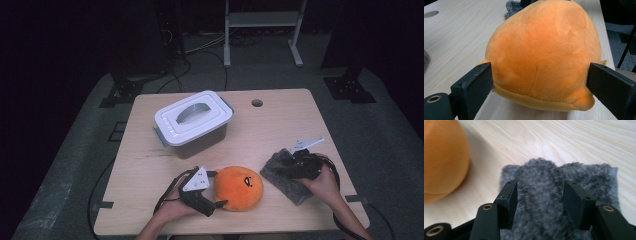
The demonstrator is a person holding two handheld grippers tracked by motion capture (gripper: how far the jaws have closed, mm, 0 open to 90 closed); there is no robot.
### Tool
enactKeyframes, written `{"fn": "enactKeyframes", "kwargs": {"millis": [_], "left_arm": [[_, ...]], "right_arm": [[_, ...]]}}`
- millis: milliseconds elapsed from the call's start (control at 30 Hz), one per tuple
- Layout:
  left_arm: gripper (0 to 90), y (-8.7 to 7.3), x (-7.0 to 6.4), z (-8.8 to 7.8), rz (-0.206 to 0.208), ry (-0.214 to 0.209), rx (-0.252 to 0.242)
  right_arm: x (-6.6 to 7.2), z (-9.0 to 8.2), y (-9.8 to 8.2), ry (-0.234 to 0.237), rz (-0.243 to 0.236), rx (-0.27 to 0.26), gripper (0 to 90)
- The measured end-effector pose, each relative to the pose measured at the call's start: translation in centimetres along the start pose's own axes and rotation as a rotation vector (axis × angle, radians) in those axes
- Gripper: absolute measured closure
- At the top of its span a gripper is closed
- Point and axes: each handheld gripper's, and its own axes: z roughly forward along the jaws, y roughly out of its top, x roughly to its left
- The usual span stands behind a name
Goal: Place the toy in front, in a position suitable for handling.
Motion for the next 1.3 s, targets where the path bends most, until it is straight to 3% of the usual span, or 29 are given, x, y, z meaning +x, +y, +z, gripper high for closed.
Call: {"fn": "enactKeyframes", "kwargs": {"millis": [367, 433, 500, 567, 633, 733, 900, 967, 1067, 1133, 1167, 1200, 1233, 1267, 1300], "left_arm": [[5.7, 0.0, 0.0, 0.1, 0.004, 0.000, 0.003], [5.7, 0.2, -0.1, 0.0, 0.007, 0.003, 0.007], [5.7, 0.3, -0.1, -0.1, 0.009, 0.006, 0.005], [5.8, 0.5, -0.2, -0.3, 0.016, 0.010, 0.002], [5.8, 0.8, -0.2, -0.6, 0.013, 0.010, -0.014], [6.6, 1.2, -0.1, -0.9, 0.011, 0.005, -0.026], [14.2, 1.7, 0.5, -0.2, 0.023, -0.042, 0.019], [16.9, 2.0, 0.7, 0.2, 0.026, -0.050, 0.025], [20.0, 2.2, 0.8, 0.6, 0.040, -0.049, 0.042], [20.5, 2.2, 0.8, 0.8, 0.038, -0.049, 0.041], [20.9, 2.2, 0.8, 0.8, 0.034, -0.047, 0.042], [20.9, 2.2, 0.9, 0.9, 0.031, -0.043, 0.050], [20.8, 2.4, 1.0, 1.0, 0.018, -0.040, 0.054], [20.9, 2.4, 1.0, 1.0, 0.018, -0.040, 0.054], [20.9, 2.7, 1.0, 1.3, 0.007, -0.033, 0.061]], "right_arm": [[-0.7, 1.3, -0.7, -0.031, 0.006, 0.026, 46.1], [-0.4, 1.5, -0.9, -0.064, -0.026, 0.031, 51.3], [-0.3, 1.5, -0.9, -0.071, -0.028, 0.032, 53.5], [-0.2, 1.3, -1.0, -0.075, -0.033, 0.039, 64.7], [-0.2, 1.3, -1.0, -0.073, -0.026, 0.040, 67.1], [-0.4, 1.1, -1.2, -0.052, -0.004, 0.040, 71.8], [-0.8, 0.8, -1.4, -0.016, 0.062, 0.043, 77.6], [-1.1, 0.4, -1.7, 0.029, 0.100, 0.033, 79.1], [-1.1, -0.2, -2.0, 0.065, 0.120, 0.020, 79.3], [-0.9, -1.0, -2.0, 0.077, 0.114, -0.008, 79.3], [-0.6, -2.3, -1.8, 0.105, 0.105, -0.055, 79.3], [-0.6, -2.3, -1.8, 0.105, 0.105, -0.055, 79.3], [0.1, -3.9, -1.4, 0.143, 0.089, -0.118, 79.3], [0.1, -3.9, -1.4, 0.143, 0.089, -0.118, 79.3], [0.9, -5.0, -1.0, 0.172, 0.068, -0.165, 79.3]]}}
